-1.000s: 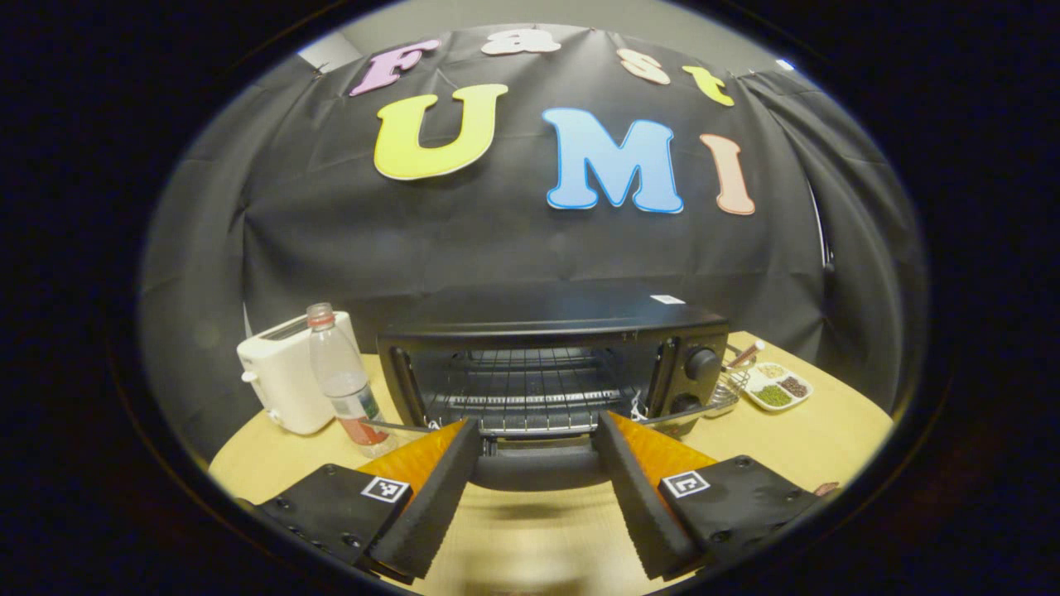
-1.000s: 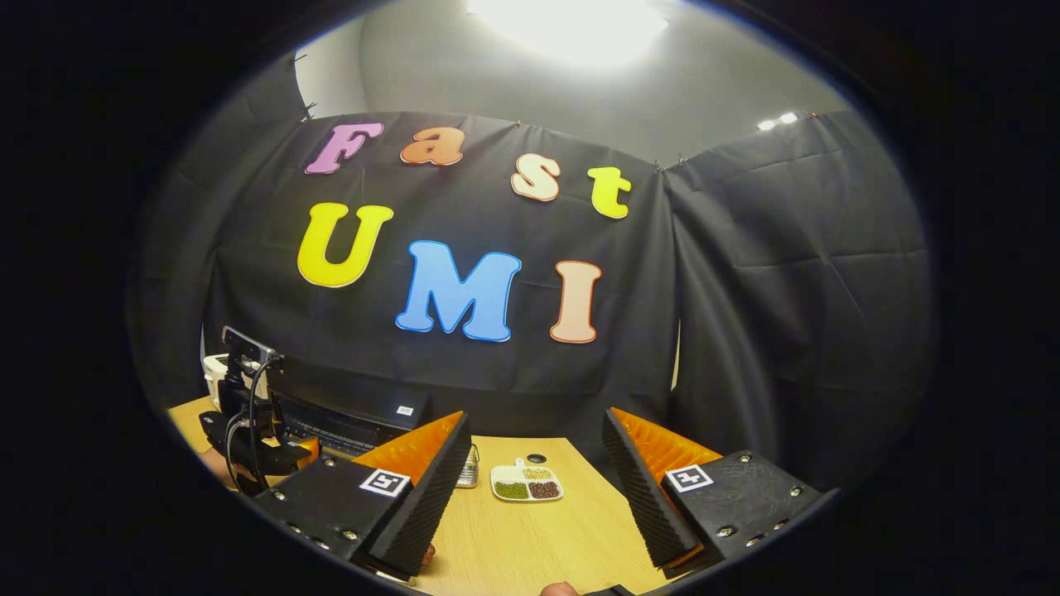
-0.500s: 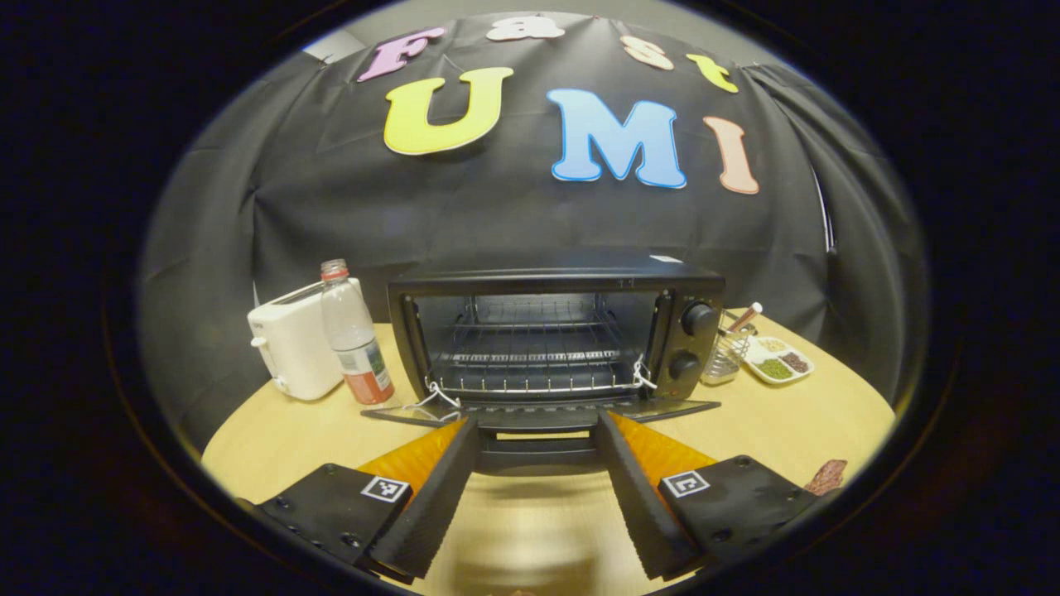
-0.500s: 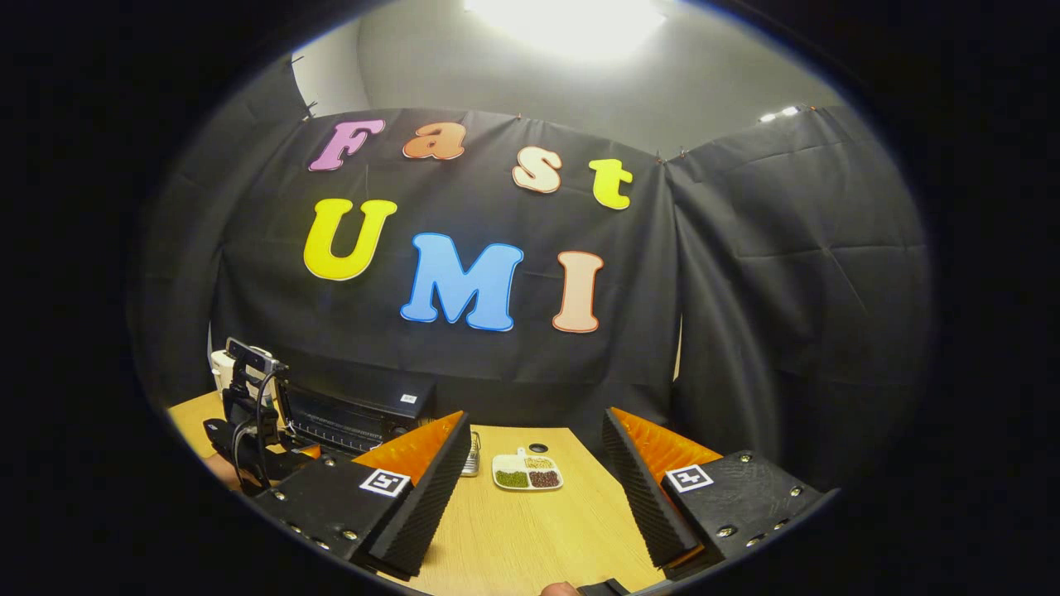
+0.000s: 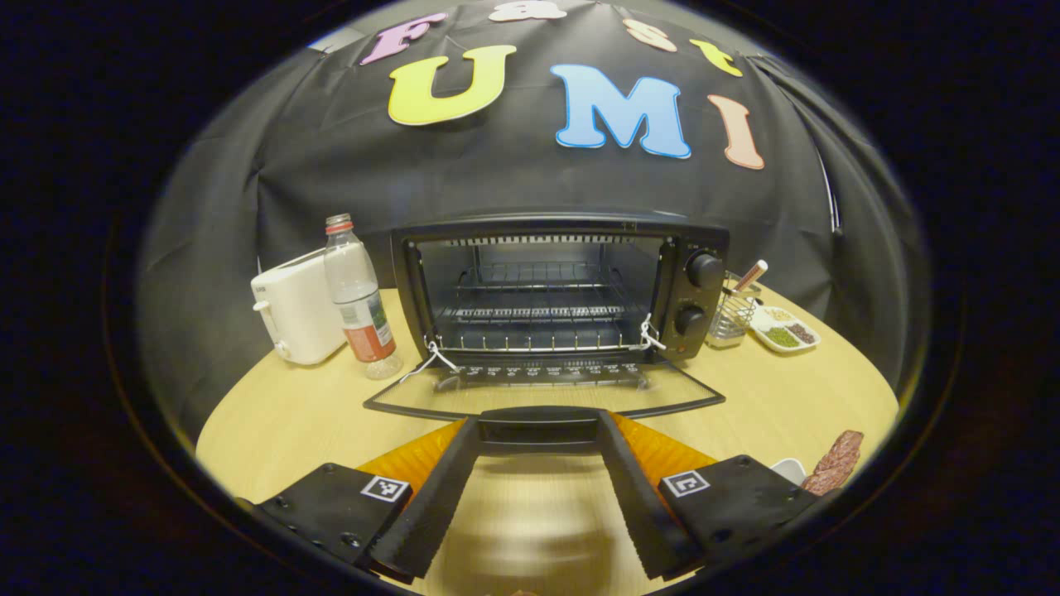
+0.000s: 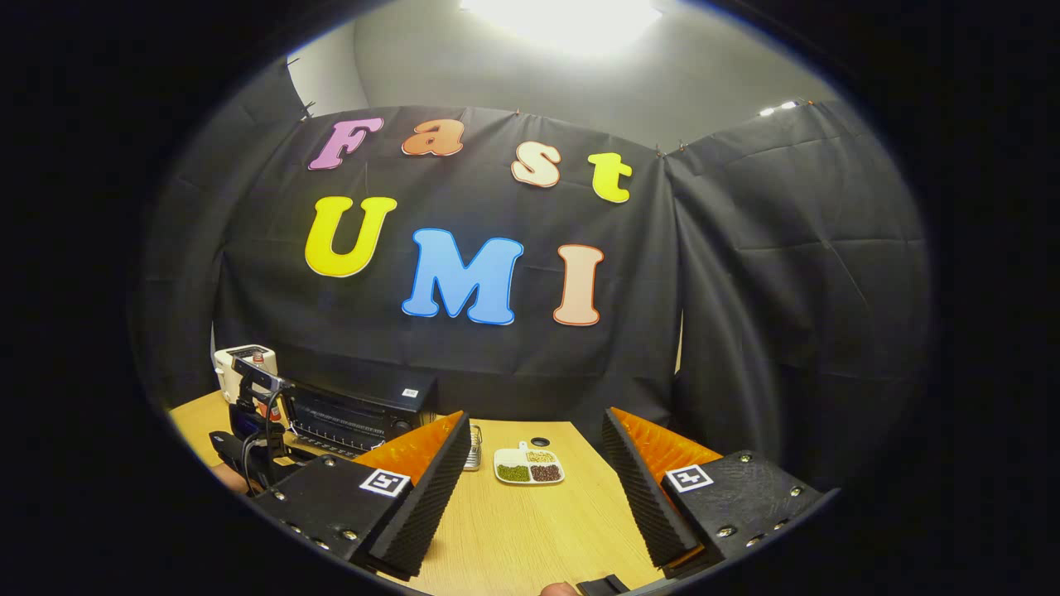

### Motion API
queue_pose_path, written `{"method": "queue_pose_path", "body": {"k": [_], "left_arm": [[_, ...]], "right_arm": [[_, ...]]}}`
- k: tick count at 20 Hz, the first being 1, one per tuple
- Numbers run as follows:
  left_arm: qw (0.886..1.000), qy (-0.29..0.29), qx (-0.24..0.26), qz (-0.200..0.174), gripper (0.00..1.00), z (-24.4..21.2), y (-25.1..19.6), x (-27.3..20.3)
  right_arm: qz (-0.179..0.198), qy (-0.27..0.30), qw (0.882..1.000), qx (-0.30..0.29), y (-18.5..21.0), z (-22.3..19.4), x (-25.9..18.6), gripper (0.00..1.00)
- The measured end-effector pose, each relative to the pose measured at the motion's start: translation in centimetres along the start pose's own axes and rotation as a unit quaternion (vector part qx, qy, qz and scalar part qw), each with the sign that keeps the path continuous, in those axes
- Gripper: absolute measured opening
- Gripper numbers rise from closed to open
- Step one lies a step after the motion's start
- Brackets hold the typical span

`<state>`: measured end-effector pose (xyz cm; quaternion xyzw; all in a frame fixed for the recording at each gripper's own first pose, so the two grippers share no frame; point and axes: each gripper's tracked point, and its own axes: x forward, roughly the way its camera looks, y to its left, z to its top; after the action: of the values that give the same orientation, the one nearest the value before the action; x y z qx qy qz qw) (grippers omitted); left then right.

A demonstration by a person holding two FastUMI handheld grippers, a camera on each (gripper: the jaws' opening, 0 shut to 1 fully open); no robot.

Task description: Open the electric oven with the left hand, put the food in, and close the electric oven.

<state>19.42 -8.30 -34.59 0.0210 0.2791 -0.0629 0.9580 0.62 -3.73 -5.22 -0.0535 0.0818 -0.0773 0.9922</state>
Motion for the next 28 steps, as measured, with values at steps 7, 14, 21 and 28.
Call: {"method": "queue_pose_path", "body": {"k": [7, 14, 21, 28], "left_arm": [[0.999, 0.032, -0.009, -0.006, 0.91, -2.6, -0.5, -0.3], [1.000, -0.019, -0.025, 0.003, 1.00, 1.4, 0.5, -4.3], [0.990, -0.135, -0.034, 0.019, 1.00, 10.6, 3.4, -12.8], [0.973, -0.217, -0.026, 0.071, 0.99, 15.1, 8.0, -20.8]], "right_arm": [[0.015, 0.004, 1.000, 0.001, 0.3, -0.5, -0.2, 0.96], [0.058, 0.013, 0.998, 0.023, 2.2, -1.2, 1.1, 0.97], [0.135, 0.063, 0.986, 0.079, 6.4, -4.7, 2.8, 0.97], [0.200, 0.181, 0.953, 0.139, 10.2, -11.9, 3.4, 0.98]]}}
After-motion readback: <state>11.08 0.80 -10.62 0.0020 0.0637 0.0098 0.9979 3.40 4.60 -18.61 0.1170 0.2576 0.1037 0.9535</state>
